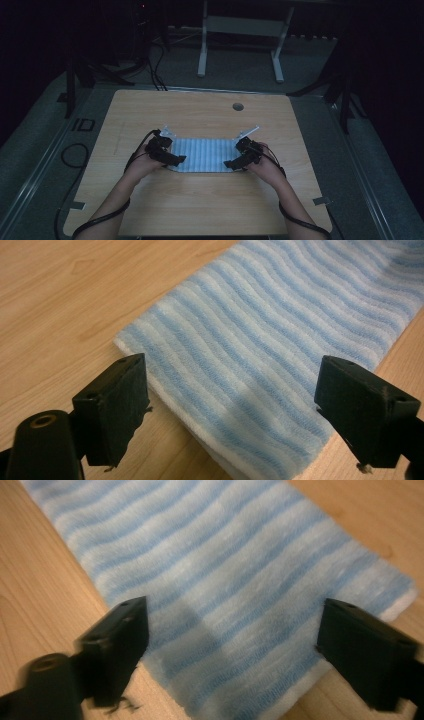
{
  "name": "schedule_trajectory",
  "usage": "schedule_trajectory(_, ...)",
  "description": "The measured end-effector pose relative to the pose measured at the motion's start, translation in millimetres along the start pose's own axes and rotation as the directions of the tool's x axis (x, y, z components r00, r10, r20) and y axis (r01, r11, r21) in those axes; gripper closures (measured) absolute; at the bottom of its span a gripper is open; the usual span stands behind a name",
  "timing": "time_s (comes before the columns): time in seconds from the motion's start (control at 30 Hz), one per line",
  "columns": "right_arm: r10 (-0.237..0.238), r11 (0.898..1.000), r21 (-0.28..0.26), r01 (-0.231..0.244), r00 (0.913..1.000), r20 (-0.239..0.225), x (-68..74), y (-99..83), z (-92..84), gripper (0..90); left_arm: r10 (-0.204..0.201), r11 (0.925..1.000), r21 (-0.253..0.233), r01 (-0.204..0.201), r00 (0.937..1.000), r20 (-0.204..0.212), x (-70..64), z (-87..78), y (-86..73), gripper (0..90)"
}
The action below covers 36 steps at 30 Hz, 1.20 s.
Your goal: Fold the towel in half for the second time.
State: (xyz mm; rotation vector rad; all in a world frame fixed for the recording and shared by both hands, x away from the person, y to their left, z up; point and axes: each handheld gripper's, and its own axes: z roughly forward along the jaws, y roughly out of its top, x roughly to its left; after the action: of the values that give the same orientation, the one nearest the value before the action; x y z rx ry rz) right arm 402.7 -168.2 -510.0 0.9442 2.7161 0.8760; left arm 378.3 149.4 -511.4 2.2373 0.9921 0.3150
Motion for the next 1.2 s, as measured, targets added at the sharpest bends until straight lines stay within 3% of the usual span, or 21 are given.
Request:
schedule_trajectory(0.07,0.000,1.000,-0.016,0.000,1.0000,0.003,-0.8,-1.3,-2.9,13.8,0.009,1.0000,0.001,-0.009,0.9999,-0.010,-1.9,-1.0,-1.5,8.3)
schedule_trajectory(0.23,0.053,0.998,-0.042,-0.055,0.9974,-0.050,-9.3,-4.6,-8.0,14.4,0.016,0.9995,-0.029,-0.016,0.9997,-0.020,-7.0,-5.3,-5.4,8.3)
schedule_trajectory(0.43,0.060,0.993,-0.106,-0.059,0.9982,0.008,-13.6,-10.1,-14.1,13.8,0.006,0.9999,-0.015,-0.005,1.0000,0.005,-8.9,-2.1,-10.8,8.2)
schedule_trajectory(0.5,0.071,0.992,-0.102,-0.069,0.9975,0.009,-15.6,-12.1,-15.9,13.1,0.001,0.9999,-0.013,-0.001,0.9999,0.011,-9.4,-0.4,-13.0,8.2)
schedule_trajectory(0.6,0.071,0.991,-0.122,-0.061,0.9947,0.075,-17.5,-15.9,-20.5,10.9,0.000,1.0000,-0.008,0.000,0.9999,0.014,-10.2,1.4,-16.4,8.2)
schedule_trajectory(0.67,0.073,0.989,-0.133,-0.063,0.9947,0.072,-19.1,-18.7,-23.4,10.7,-0.006,0.9999,-0.011,0.007,0.9998,0.017,-10.2,1.6,-18.7,8.2)
schedule_trajectory(0.9,0.042,0.989,-0.144,-0.020,0.9873,0.153,-21.3,-32.4,-28.1,10.6,-0.034,0.9988,-0.036,0.035,0.9993,0.012,-7.8,-5.4,-29.0,8.2)
schedule_trajectory(1.2,0.075,0.983,-0.178,-0.044,0.9816,0.176,-32.9,-59.2,-40.9,10.7,-0.069,0.9952,-0.071,0.067,0.9976,-0.013,0.5,-19.4,-51.3,8.2)
